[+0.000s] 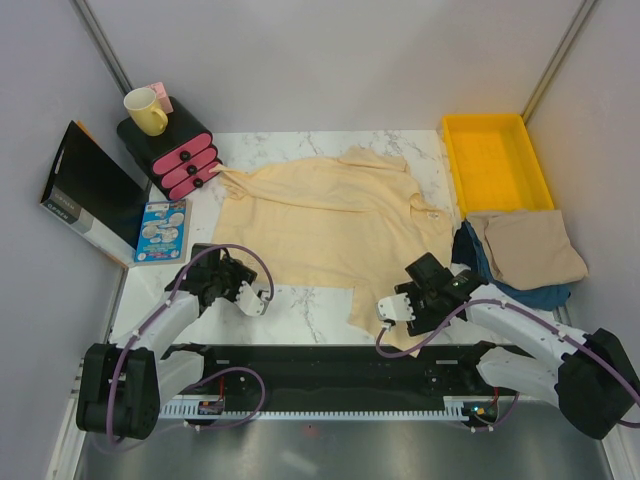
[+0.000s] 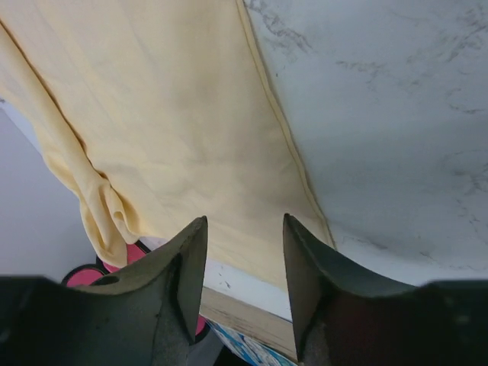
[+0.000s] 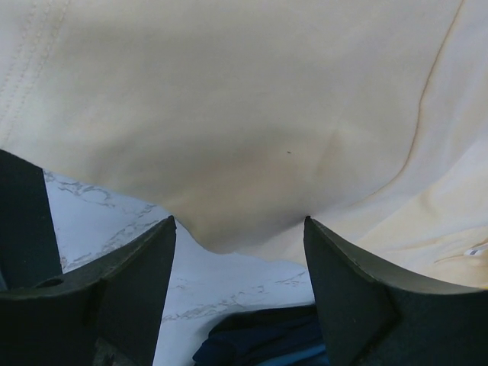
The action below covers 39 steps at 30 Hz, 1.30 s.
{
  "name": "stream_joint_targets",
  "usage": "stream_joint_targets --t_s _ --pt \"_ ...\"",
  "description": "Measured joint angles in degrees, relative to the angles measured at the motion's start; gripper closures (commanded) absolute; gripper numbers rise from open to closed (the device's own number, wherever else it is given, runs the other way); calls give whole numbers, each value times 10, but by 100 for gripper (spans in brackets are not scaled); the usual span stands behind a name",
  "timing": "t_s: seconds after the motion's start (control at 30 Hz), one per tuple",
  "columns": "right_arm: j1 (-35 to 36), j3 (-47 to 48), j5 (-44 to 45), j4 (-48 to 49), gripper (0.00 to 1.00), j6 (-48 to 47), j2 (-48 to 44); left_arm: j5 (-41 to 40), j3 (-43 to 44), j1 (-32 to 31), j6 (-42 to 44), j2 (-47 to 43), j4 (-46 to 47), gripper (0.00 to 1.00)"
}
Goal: Fold and stack the t-shirts
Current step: Flatten out the tshirt
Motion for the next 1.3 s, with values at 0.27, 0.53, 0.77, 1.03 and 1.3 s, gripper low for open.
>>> stream_joint_targets --t_s 0.27,0.53,0.77,1.03,1.3 --pt "0 -5 26 32 100 18 -9 0 0 1 2 8 5 98" --pt "0 -5 52 38 100 25 -21 -1 0 4 2 7 3 31" --pt "0 -2 61 37 100 26 -25 -1 3 38 3 0 -19 14" --pt "0 3 62 37 100 27 -25 -8 18 104 19 47 3 29" --pt "0 14 67 37 100 30 -21 -24 36 120 23 101 27 69"
